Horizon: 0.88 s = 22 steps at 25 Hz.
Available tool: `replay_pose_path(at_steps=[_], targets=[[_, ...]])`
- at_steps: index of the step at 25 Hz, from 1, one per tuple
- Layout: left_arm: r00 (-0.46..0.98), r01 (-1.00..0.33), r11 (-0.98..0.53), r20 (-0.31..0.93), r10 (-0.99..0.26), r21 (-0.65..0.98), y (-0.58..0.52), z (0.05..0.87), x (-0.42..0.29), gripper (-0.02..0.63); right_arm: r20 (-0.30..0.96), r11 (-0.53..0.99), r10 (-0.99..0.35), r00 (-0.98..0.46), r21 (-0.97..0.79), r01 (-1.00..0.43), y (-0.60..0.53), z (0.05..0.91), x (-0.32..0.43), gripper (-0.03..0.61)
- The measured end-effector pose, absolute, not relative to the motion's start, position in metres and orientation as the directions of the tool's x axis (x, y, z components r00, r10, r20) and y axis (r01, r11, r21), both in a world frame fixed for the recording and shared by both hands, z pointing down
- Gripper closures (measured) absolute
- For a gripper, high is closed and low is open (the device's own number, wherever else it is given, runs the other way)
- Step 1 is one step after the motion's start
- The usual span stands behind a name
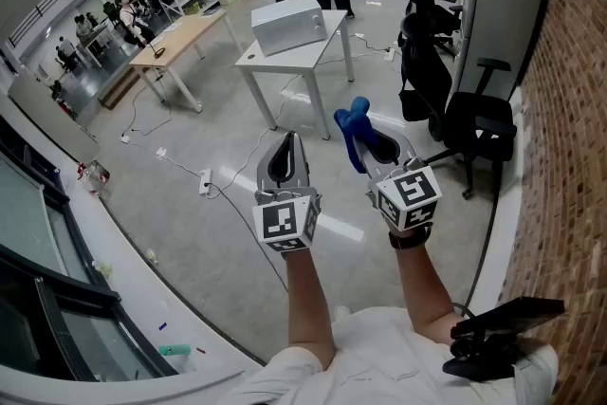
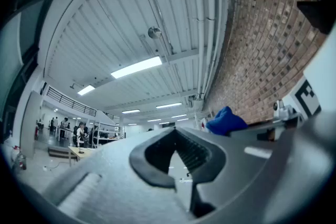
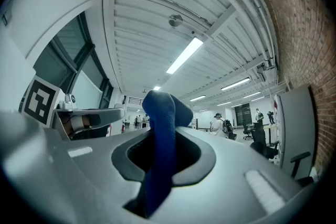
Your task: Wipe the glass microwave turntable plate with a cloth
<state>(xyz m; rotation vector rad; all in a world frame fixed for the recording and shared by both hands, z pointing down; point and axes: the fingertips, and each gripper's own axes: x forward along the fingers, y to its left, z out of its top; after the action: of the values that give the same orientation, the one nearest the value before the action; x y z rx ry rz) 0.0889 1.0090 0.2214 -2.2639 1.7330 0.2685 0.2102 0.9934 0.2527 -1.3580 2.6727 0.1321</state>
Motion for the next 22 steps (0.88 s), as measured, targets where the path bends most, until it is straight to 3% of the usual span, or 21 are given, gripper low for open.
replay_pose_path(at_steps=[22], targets=[[0.337, -0.939, -0.343, -0.253, -0.907, -0.022, 1.018, 0.238, 0.050, 0.611, -0.140, 0.545, -0.828, -0.544, 0.029, -0.838, 1.001, 0.269, 0.156, 0.525]])
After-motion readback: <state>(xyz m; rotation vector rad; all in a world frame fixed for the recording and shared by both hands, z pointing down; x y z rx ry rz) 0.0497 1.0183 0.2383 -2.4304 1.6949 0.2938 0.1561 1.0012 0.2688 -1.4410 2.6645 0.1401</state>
